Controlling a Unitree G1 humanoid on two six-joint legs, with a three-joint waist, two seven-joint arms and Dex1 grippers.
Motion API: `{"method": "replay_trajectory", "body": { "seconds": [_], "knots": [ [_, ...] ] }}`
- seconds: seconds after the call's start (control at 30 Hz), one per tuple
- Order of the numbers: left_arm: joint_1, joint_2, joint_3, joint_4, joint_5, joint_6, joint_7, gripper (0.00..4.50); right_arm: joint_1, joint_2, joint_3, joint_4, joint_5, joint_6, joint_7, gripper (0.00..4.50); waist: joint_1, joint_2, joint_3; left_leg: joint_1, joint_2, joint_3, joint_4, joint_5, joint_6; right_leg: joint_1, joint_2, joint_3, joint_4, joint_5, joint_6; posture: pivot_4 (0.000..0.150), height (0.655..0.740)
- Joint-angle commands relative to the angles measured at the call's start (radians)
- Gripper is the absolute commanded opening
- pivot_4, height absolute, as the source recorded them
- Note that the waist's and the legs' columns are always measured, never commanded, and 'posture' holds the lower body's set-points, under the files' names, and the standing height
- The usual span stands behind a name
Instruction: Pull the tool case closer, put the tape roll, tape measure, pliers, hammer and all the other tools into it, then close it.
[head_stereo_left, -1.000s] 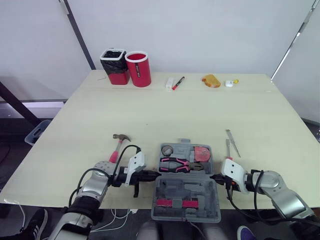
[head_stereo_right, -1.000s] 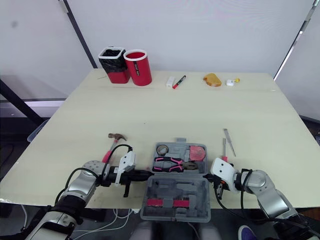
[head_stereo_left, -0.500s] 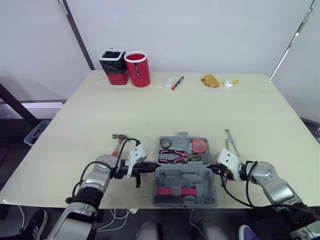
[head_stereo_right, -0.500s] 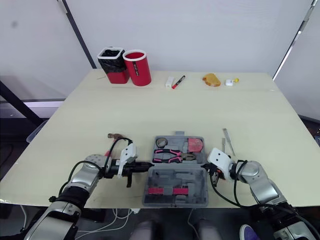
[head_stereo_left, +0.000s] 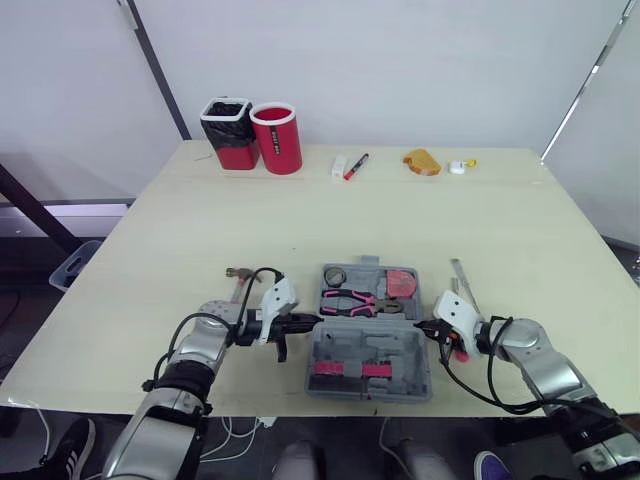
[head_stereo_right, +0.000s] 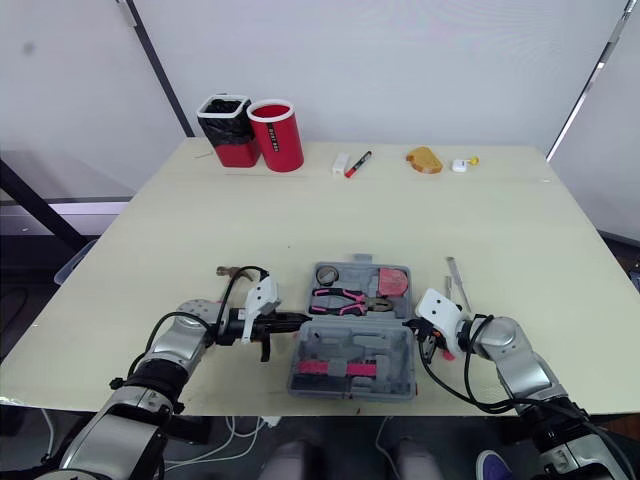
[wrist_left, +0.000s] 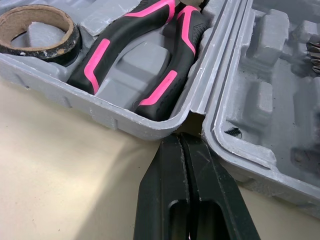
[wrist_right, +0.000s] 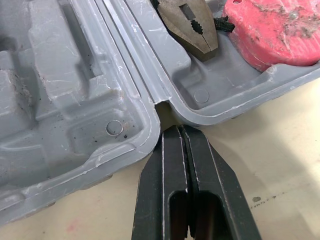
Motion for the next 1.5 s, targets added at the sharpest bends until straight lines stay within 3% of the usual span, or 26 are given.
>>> {"method": "replay_trajectory", "body": {
  "seconds": [0.03, 1.5],
  "knots": [
    [-0.025, -0.023, -0.007, 0.006, 0.008, -0.021, -0.003, 0.05, -0.032, 0.016, -0.014, -0.006, -0.001, -0.037, -0.021, 0.0, 0.001, 0.0, 0.0, 0.0, 0.0, 0.0, 0.0, 0.0, 0.0, 0.0, 0.0, 0.0, 0.0, 0.0, 0.0, 0.15, 0.74],
    [-0.046, -0.023, 0.01, 0.083, 0.029, -0.065, -0.019, 0.05, -0.039, 0.079, -0.016, 0.015, -0.012, -0.073, -0.025, 0.0, -0.003, 0.0, 0.0, 0.0, 0.0, 0.0, 0.0, 0.0, 0.0, 0.0, 0.0, 0.0, 0.0, 0.0, 0.0, 0.15, 0.74]
  ]
}}
